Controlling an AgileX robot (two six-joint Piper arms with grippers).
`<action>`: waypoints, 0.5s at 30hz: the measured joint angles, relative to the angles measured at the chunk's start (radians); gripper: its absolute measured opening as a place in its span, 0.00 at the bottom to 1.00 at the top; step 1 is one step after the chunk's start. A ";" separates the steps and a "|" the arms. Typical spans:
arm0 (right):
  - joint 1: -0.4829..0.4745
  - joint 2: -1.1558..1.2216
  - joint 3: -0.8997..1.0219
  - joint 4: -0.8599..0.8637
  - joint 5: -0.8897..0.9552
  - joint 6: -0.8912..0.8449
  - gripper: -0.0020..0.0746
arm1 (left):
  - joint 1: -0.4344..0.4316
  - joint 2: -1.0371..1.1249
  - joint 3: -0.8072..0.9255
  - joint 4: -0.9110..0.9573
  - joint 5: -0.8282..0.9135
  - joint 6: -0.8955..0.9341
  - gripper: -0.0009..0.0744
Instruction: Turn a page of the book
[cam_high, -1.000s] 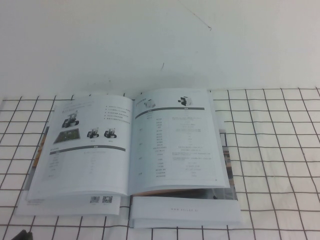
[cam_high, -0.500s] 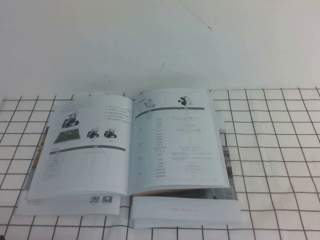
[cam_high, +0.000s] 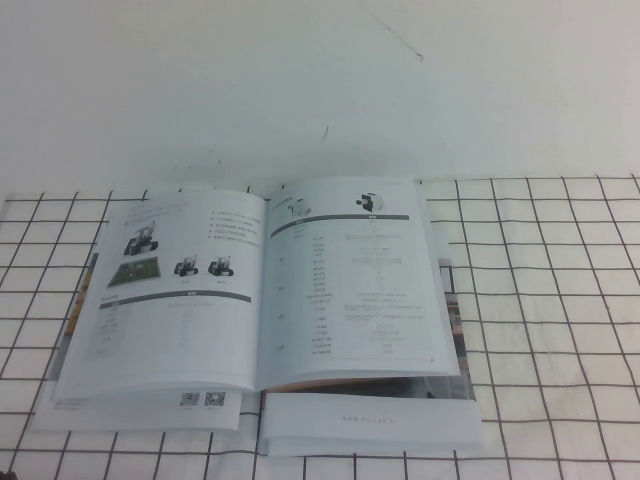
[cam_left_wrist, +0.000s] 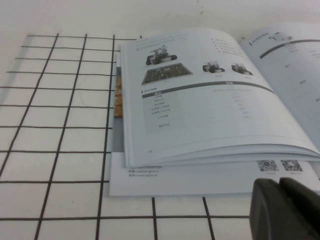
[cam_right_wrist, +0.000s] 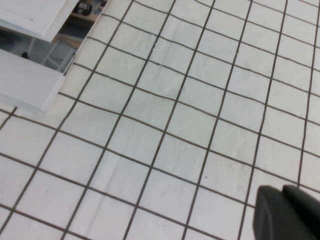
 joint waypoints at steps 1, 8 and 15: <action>0.000 0.000 0.000 0.000 0.000 0.000 0.05 | 0.010 0.000 0.000 0.000 0.000 0.000 0.01; 0.000 0.000 0.000 0.000 0.000 0.000 0.05 | 0.038 0.000 0.000 0.004 -0.002 0.027 0.01; 0.000 0.000 0.000 0.000 0.000 0.000 0.05 | 0.042 0.000 0.000 0.006 -0.002 0.046 0.01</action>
